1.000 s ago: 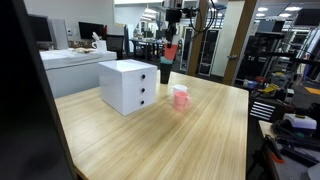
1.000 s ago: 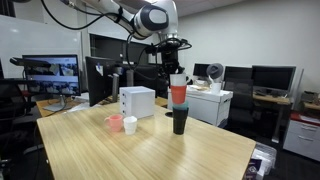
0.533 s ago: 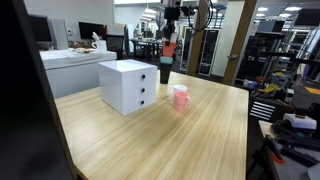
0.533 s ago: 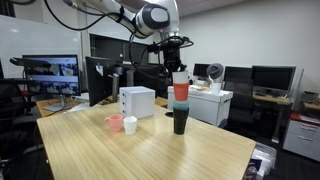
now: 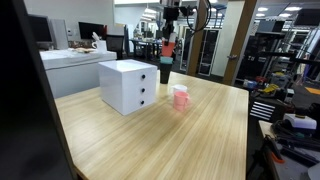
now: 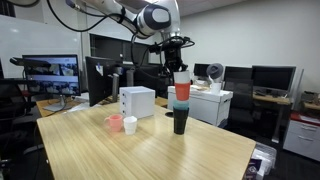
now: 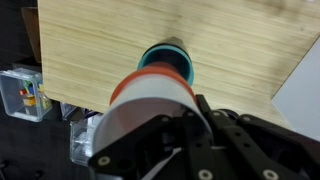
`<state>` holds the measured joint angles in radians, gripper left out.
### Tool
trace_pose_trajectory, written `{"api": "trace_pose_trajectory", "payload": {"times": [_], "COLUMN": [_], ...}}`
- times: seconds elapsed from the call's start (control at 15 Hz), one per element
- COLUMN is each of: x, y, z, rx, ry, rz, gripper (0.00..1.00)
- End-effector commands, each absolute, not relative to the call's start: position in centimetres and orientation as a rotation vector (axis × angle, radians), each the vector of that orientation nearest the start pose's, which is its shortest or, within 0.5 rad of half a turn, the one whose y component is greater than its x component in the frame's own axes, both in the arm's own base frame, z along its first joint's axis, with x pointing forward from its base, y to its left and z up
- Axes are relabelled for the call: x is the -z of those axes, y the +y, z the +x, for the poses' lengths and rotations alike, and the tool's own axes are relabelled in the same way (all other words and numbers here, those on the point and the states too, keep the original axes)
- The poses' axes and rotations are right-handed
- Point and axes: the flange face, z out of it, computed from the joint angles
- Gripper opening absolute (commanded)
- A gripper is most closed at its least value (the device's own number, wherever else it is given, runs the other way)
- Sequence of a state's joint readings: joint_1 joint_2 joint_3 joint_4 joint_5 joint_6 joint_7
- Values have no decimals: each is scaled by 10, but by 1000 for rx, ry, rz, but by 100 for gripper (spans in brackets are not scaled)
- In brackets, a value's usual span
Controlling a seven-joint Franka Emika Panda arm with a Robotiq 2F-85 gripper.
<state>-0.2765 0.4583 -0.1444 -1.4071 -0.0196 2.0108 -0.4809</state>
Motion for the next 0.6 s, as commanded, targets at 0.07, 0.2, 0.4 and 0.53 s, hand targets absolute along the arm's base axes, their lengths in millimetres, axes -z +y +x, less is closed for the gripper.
{"api": "trace_pose_trajectory", "payload": {"times": [0.07,0.2,0.4,0.53], "x": [-447,-440,-429,-428], "y": [-280,-283,-285,-283], "z": [658,661,664,666], "rx": [141,125,102,95], "ry": [-84,-73,-52,-58], "rz": [-3266,-3263,-3255,-3259], "gripper": [1,1,1,1]}}
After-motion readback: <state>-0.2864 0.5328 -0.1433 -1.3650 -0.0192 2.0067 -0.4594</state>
